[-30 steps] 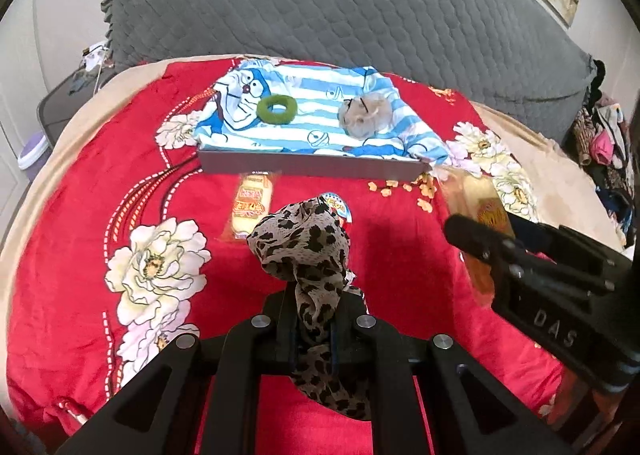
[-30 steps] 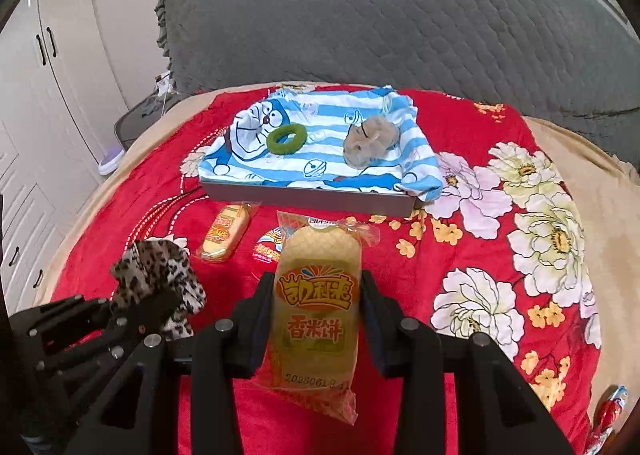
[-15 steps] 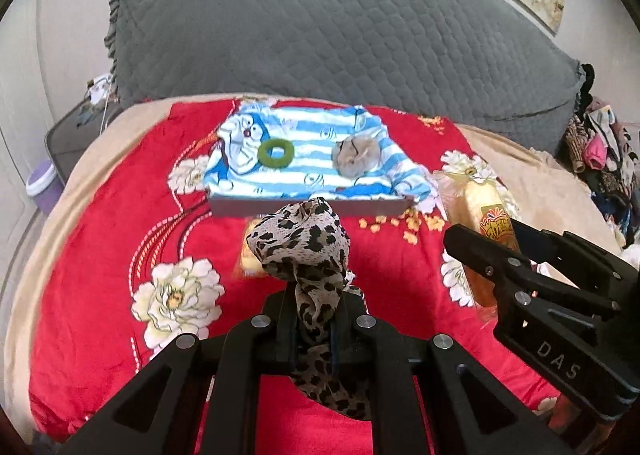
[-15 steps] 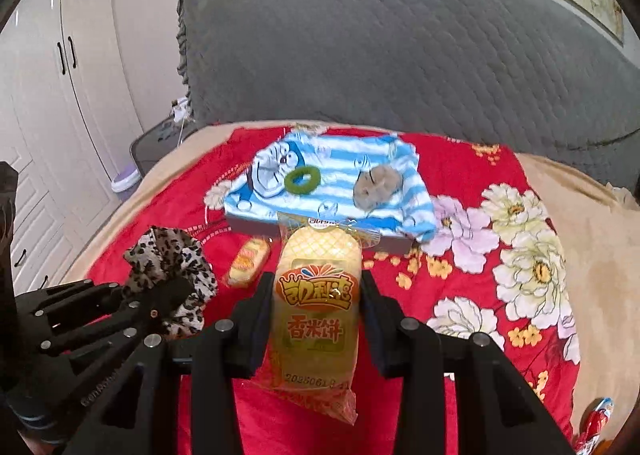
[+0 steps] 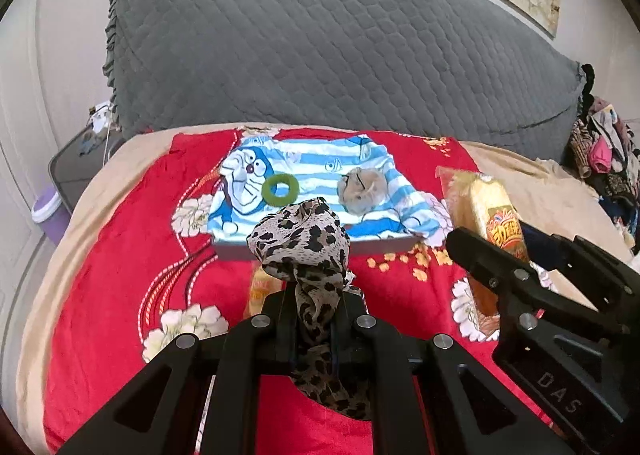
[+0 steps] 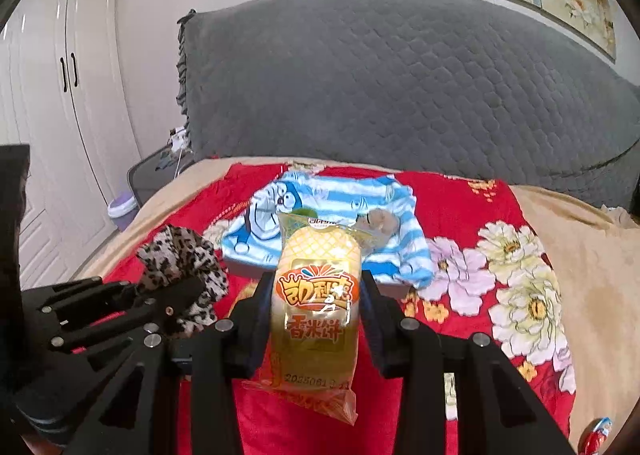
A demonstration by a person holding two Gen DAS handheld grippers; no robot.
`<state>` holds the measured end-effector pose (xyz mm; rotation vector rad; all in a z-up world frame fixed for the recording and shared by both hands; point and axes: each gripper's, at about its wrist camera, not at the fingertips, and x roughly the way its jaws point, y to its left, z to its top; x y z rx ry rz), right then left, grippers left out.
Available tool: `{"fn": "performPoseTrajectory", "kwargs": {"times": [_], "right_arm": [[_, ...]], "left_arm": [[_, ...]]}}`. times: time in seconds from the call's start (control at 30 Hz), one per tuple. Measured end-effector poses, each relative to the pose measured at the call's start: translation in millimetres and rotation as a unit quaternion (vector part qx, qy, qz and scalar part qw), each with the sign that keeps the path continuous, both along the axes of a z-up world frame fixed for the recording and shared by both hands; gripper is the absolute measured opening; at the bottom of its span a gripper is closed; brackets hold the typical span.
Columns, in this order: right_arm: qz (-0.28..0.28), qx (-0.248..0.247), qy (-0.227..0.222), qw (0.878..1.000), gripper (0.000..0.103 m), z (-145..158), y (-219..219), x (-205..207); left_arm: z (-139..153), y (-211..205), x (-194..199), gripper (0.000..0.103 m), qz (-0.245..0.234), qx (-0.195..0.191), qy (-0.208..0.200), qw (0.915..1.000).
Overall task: Organize objects
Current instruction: 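Lift and carry the leopard scrunchie and bread packet over the striped shirt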
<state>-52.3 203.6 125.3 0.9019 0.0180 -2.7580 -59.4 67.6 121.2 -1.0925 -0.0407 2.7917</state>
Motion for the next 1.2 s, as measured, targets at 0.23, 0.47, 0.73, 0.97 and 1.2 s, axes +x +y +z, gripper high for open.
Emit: {"fn": "performPoseTrajectory", "kwargs": {"times": [0.23,0.47,0.73,0.97,1.2], "right_arm": [[-0.002,-0.002,0.016,1.0,0.041,9.3,1.1,-26.6],[-0.002,-0.003,0.024,1.0,0.041,10.2,3.6,-48.0],[-0.009,-0.006,0.018,1.0,0.041,1.2,8.6,-68.6],[-0.018,-0.008,0.018,1.0,0.041,-4.1,12.1,-83.5],[-0.02,-0.012,0.016,1.0,0.041,-10.8,12.2,-98.7]], "left_arm": [[2.8,-0.5,-24.6,0.011,0.007,-0.004,0.01,0.9999],[4.8,3.3,-54.9,0.011,0.007,-0.008,0.012,0.9999],[5.2,14.5,-84.4,0.011,0.003,-0.012,0.019,0.9997],[-1.8,23.2,-105.2,0.011,0.005,-0.01,0.017,0.9998],[-8.9,23.5,-119.5,0.011,0.014,-0.015,0.019,0.9996]]}}
